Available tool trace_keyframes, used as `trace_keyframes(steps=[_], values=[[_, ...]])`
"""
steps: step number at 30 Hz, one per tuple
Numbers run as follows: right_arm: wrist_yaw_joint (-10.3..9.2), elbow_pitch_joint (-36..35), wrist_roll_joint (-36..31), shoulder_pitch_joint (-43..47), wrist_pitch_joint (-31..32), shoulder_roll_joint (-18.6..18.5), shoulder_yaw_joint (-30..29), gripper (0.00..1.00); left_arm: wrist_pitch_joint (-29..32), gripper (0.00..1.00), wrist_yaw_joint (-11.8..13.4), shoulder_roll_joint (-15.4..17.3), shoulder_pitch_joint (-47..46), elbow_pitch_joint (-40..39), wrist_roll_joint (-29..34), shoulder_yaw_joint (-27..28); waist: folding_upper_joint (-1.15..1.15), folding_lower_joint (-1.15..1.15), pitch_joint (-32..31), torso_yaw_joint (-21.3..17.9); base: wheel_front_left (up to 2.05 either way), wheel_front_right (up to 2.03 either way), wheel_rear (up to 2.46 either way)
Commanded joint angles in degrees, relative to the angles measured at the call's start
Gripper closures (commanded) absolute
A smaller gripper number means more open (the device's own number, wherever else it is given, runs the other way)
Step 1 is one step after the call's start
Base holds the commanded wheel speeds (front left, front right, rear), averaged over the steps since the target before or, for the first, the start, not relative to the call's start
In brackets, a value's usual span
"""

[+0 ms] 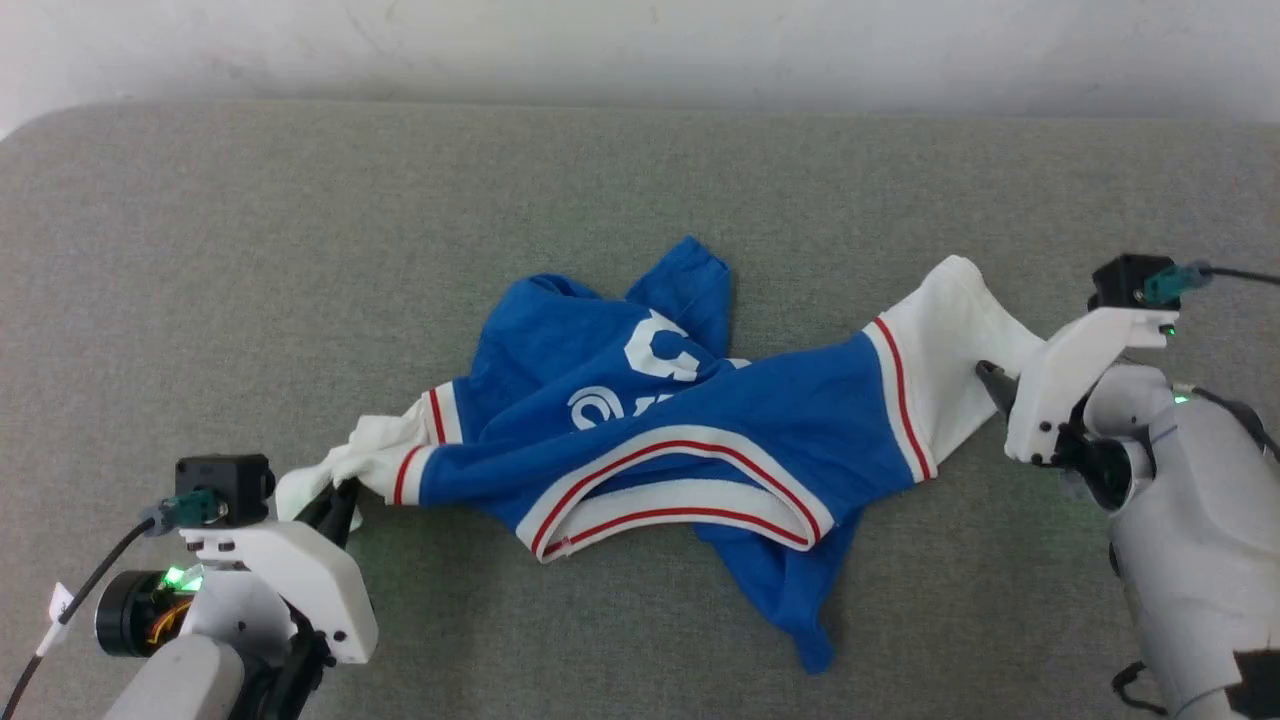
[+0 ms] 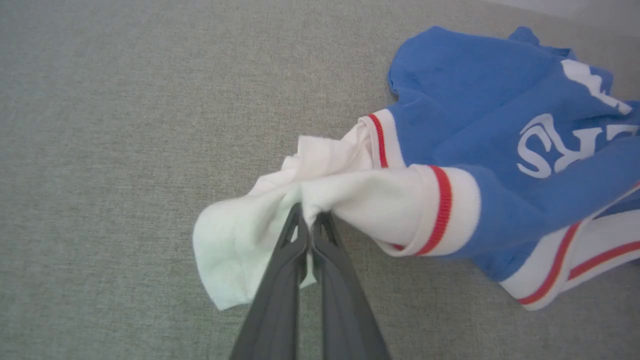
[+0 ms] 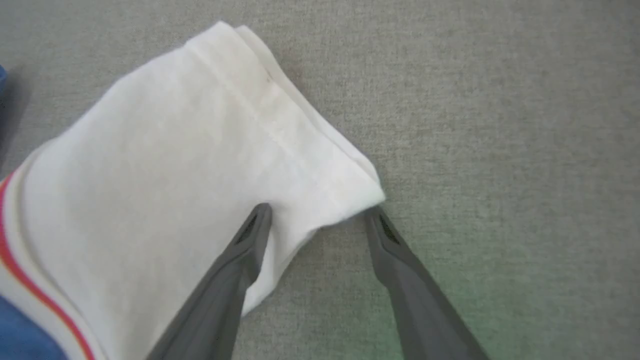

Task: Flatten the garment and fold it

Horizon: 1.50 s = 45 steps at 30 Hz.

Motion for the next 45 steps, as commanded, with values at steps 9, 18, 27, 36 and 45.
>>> trace_keyframes(steps=[9, 18, 27, 36, 45], values=[[-0.04, 11.08, 1.00, -1.84, 8.19, 1.38, 4.82, 1.00, -1.29, 1.00, -1.18, -0.57, -1.25, 2.33, -0.83, 0.13, 0.00, 0.00, 0.30, 0.81, 0.00, 0.00, 0.00], [-0.04, 4.28, 8.77, -1.42, 0.78, -2.36, 9.75, 1.00, -3.83, 1.00, -1.37, 0.49, -1.94, 2.78, -0.10, 0.99, 0.00, 0.00, -5.50, 0.06, 0.00, 0.00, 0.00], [-0.04, -18.99, 12.99, 4.64, -4.19, -10.97, 12.75, 1.00, -6.14, 1.00, 1.50, 5.16, -4.81, -4.52, 2.45, 5.32, 0.00, 0.00, -12.16, -2.59, 0.00, 0.00, 0.00], [-0.04, -44.86, 10.17, 4.05, 3.38, -14.45, 5.59, 1.00, -4.37, 1.00, -0.54, 8.54, -18.34, -8.92, 3.79, 7.05, 0.00, 0.00, -12.39, -4.13, 0.00, 0.00, 0.00], [-0.04, -39.72, 7.73, -14.57, 0.32, -13.86, 6.03, 1.00, -5.54, 1.00, -7.98, 4.35, -42.01, 8.37, 3.19, 4.79, 0.00, 0.00, -4.71, -5.74, 0.00, 0.00, 0.00]])
